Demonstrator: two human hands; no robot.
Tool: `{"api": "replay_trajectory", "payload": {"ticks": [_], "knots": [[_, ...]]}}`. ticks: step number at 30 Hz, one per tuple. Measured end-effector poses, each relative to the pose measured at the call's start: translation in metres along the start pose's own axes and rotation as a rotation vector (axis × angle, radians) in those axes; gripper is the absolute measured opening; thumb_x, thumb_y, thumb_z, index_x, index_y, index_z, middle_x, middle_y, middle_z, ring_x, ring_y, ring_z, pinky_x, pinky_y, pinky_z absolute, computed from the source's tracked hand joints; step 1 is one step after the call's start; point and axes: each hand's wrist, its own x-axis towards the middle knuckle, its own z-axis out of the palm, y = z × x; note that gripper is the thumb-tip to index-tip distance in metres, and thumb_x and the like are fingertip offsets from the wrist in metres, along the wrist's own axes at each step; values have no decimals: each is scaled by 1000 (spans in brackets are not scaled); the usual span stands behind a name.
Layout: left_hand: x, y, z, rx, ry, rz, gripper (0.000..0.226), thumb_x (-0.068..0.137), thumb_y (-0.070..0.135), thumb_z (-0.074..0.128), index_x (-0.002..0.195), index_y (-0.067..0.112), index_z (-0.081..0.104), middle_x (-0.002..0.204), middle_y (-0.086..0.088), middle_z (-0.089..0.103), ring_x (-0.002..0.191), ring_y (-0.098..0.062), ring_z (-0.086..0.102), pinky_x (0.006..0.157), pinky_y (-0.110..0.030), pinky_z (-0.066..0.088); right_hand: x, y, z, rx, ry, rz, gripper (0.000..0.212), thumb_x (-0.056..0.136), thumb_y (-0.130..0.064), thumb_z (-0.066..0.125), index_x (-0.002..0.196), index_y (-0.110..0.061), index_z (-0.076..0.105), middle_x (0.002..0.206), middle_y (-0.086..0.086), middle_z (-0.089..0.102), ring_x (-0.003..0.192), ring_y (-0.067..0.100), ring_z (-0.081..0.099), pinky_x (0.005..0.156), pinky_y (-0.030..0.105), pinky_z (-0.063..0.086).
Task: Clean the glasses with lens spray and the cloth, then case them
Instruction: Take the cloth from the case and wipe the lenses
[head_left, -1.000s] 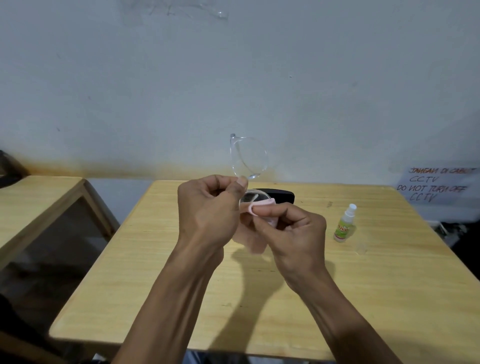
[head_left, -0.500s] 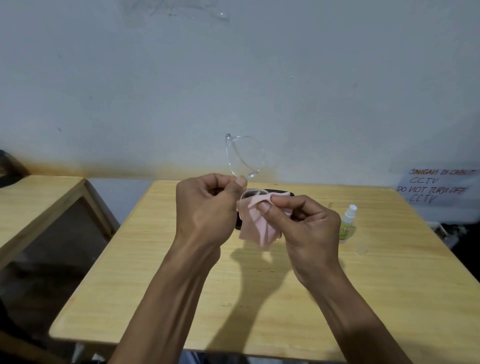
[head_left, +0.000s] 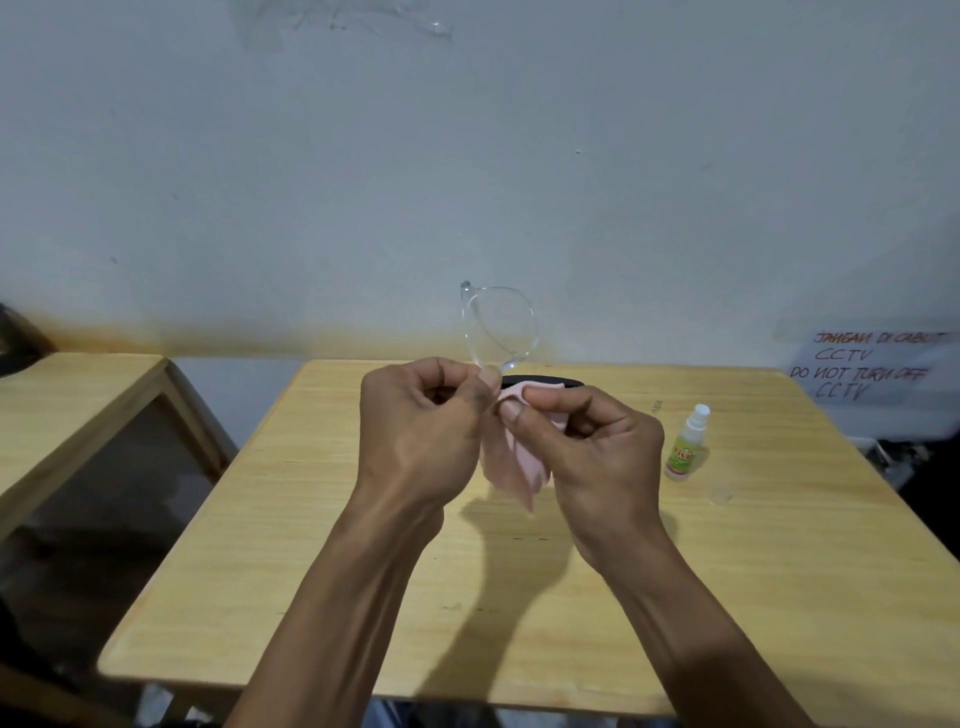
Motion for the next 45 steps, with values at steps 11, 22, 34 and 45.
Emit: {"api": "replay_trajectory", "payload": {"ticks": [11,22,34,45], "knots": [[0,2,4,-22,41,-31,22,84,7,73,63,6,66,46,10,61,43,0,55,44,-12,44,-10,10,0,-80,-47,-54,23,75,8,80,72,-16,77,78,1,79,76,16,76,75,27,59],[5,-4,-5,8,53,-16,20,84,8,74,65,5,67,65,-9,61,56,-9,54,48,-10,46,-9,9,-11,-78,16,-48,17,63,-11,85,77,-14,77,79,-3,80,72,9,74,70,21,57],[5,-25,-35,434,45,59,17,77,36,74,64,25,71,55,12,62,58,-9,50,79,-41,50,-10,14,-36,-229,41,-139,18,76,-5,81,83,-21,76,55,-19,62,48,-1,45,53,12,39],[-9,-34,-75,1029,-9,133,23,90,29,66,69,23,69,61,10,66,74,-1,51,70,-31,9,-29,19,-64,-402,89,-138,27,79,-14,79,101,-28,75,95,-31,73,77,-7,68,73,10,53]]}}
